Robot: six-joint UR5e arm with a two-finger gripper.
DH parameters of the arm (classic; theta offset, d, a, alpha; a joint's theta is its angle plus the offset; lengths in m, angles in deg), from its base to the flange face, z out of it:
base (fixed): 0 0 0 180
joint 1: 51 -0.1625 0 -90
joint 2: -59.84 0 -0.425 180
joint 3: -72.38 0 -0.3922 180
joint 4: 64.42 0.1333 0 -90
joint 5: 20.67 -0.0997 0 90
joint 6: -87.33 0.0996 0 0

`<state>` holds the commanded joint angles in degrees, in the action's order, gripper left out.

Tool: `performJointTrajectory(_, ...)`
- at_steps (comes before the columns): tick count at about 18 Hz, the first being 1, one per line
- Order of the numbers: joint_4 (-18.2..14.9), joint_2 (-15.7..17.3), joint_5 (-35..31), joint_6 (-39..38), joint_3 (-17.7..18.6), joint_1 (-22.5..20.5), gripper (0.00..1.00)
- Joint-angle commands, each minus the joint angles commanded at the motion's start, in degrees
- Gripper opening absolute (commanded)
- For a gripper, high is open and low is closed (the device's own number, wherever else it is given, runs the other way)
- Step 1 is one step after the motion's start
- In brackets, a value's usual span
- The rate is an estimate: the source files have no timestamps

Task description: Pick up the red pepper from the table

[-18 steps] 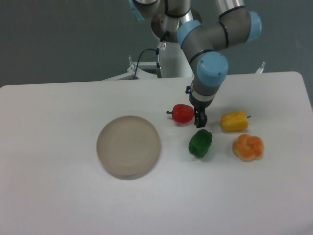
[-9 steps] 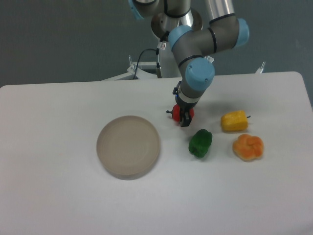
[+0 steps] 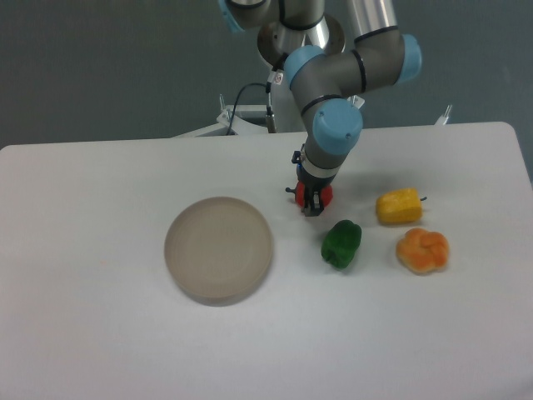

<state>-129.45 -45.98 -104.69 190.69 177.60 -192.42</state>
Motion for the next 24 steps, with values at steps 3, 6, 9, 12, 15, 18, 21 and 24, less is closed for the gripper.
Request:
performJointTrajectory(3,-1.92,0.27,0.00,-1.83,-2.81,-0.79,0.12)
performJointTrajectory(6,-9.03,-0.34,0.00,-7.20,-10.96,-0.97,0.12)
performJointTrajectory(9,-11.78,-2.10,-1.05,-7.56,-17.84,-1.14,0.12)
performJointTrajectory(12,-11.60,-3.95,-6.66,-7.21,-22.49,-1.23,0.12)
performJointTrajectory(15,-12.30,-4.66,-6.15,-6.68,-24.53,-1.41,0.12)
performJointTrajectory(18,-13.45,-4.66,-6.06,-6.59,-25.67,-1.76,0.12)
performJointTrajectory(21,-13.45,-4.66,-6.06,-6.42,-25.15,-1.85,0.12)
performJointTrajectory(24,-13.45,-4.48,-6.06,-6.42,-24.89,-1.85,0.12)
